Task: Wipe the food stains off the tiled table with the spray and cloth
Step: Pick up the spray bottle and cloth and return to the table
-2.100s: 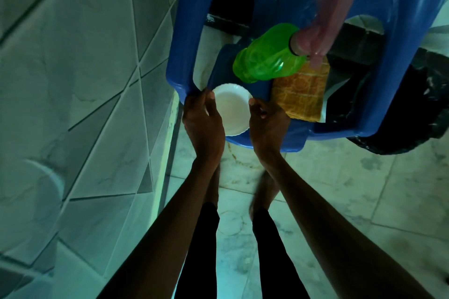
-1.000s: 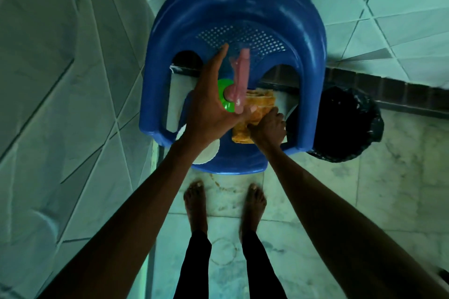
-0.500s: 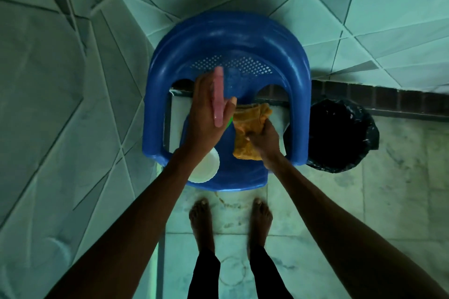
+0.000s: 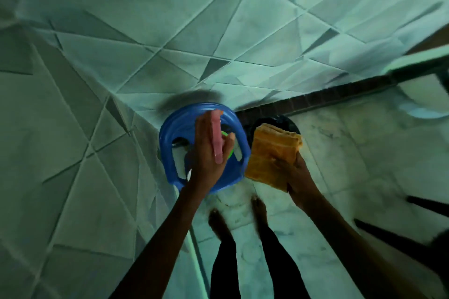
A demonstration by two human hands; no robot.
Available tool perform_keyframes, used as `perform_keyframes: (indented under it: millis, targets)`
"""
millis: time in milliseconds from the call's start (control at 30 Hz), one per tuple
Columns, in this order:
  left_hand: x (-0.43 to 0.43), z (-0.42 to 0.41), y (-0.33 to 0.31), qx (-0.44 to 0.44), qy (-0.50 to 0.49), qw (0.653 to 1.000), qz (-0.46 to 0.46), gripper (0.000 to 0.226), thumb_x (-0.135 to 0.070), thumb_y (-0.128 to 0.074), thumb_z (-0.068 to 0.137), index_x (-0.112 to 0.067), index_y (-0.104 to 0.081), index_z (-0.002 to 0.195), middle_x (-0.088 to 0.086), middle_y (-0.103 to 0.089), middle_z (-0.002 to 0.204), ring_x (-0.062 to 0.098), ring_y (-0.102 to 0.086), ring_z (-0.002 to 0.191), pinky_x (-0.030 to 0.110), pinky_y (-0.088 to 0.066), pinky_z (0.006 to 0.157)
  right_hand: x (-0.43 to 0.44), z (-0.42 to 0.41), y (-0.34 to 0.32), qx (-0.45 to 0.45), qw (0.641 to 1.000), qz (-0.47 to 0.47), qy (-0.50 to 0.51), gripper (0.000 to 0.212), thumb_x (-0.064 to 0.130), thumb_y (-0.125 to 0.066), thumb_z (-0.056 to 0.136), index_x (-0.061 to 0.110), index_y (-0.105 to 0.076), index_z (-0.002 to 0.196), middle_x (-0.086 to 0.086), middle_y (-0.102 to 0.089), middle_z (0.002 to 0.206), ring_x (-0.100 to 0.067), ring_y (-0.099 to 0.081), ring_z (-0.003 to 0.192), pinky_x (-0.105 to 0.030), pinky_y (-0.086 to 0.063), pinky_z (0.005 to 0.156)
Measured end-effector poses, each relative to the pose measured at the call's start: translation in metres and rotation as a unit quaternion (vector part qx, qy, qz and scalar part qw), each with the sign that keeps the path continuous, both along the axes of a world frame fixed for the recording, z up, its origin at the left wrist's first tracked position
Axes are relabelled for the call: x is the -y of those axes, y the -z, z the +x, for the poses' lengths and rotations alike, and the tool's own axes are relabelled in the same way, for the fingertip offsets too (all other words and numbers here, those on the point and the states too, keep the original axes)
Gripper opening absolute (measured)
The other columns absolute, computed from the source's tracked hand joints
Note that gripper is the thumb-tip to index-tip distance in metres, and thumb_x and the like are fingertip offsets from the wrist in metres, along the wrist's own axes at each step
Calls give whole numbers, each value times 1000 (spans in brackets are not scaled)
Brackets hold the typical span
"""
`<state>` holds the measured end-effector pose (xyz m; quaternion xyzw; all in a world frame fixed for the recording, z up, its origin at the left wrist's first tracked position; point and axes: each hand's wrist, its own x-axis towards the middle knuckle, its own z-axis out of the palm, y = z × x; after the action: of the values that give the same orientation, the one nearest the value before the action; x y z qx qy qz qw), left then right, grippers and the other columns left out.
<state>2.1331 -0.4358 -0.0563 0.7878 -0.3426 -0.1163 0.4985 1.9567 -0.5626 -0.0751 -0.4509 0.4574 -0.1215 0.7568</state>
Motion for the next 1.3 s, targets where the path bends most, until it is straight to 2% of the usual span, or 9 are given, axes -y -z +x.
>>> perform_keyframes:
  millis: [100, 267, 400, 567, 667, 800, 933, 1133, 1300]
  targets:
    - [0, -51, -60, 8, 51, 999, -7, 53, -16, -65, 92, 4, -44, 137, 17, -50, 130, 33, -55, 115, 52, -46, 96, -21, -64, -68, 11, 998, 10, 60, 58, 16, -73, 83, 21, -51, 137, -6, -71, 121, -28, -69, 109, -43, -60, 77]
    - [-14, -178, -128, 10, 178, 983, -35, 50, -18, -64, 93, 4, -45, 134, 18, -51, 127, 23, -54, 115, 28, -44, 102, -75, -200, -132, 24, 978, 18, 206, 37, 17, -69, 90, 21, -61, 126, -10, -72, 119, -33, -69, 108, -59, -56, 88]
    - [-32, -287, -140, -11, 295, 954, -46, 54, -15, -67, 92, -5, -42, 138, 15, -50, 128, 24, -52, 119, 27, -43, 101, -127, -314, -144, 28, 955, 8, 296, 33, 14, -63, 94, 20, -61, 127, -10, -72, 120, -33, -70, 107, -61, -57, 84]
    - [-49, -417, -139, 6, 405, 913, -44, 52, -23, -64, 94, -2, -41, 136, 16, -53, 125, 35, -60, 91, 40, -52, 84, -183, -448, -153, 24, 927, -12, 375, 32, 10, -61, 96, 16, -60, 128, -10, -72, 118, -34, -69, 108, -54, -59, 82]
    - [-60, -509, -148, -13, 447, 894, -20, 51, -27, -62, 96, -9, -41, 139, 15, -52, 131, 36, -57, 109, 40, -50, 95, -223, -536, -158, 22, 901, -23, 433, 32, 9, -64, 95, 16, -60, 126, -10, -73, 116, -33, -70, 105, -48, -61, 75]
    - [-69, -603, -155, 2, 523, 851, -43, 54, -29, -62, 95, -13, -37, 139, 19, -57, 116, 33, -60, 98, 40, -53, 86, -261, -618, -164, 12, 868, -38, 495, 40, 15, -71, 90, 14, -59, 128, -13, -71, 118, -34, -70, 106, -48, -60, 75]
    - [-76, -702, -169, -24, 582, 813, -8, 56, -36, -56, 97, -22, -35, 147, 7, -46, 142, 25, -46, 130, 38, -41, 108, -294, -699, -171, 1, 806, -48, 589, 32, 10, -66, 93, 16, -61, 123, -11, -73, 113, -29, -73, 100, -44, -62, 72]
    - [-73, -842, -176, 29, 695, 716, -66, 60, -34, -56, 96, -9, -33, 145, 14, -51, 123, 36, -60, 90, 49, -49, 91, -330, -813, -174, -7, 730, -64, 680, 40, 10, -68, 90, 13, -58, 129, -13, -71, 118, -33, -70, 106, -54, -59, 84]
    - [-68, -961, -176, 59, 735, 666, -114, 65, -39, -50, 97, -10, -25, 150, 15, -51, 124, 23, -57, 95, 11, -37, 97, -349, -916, -178, -18, 694, -75, 716, 34, 9, -68, 91, 22, -60, 121, -6, -72, 114, -27, -71, 103, -48, -60, 81]
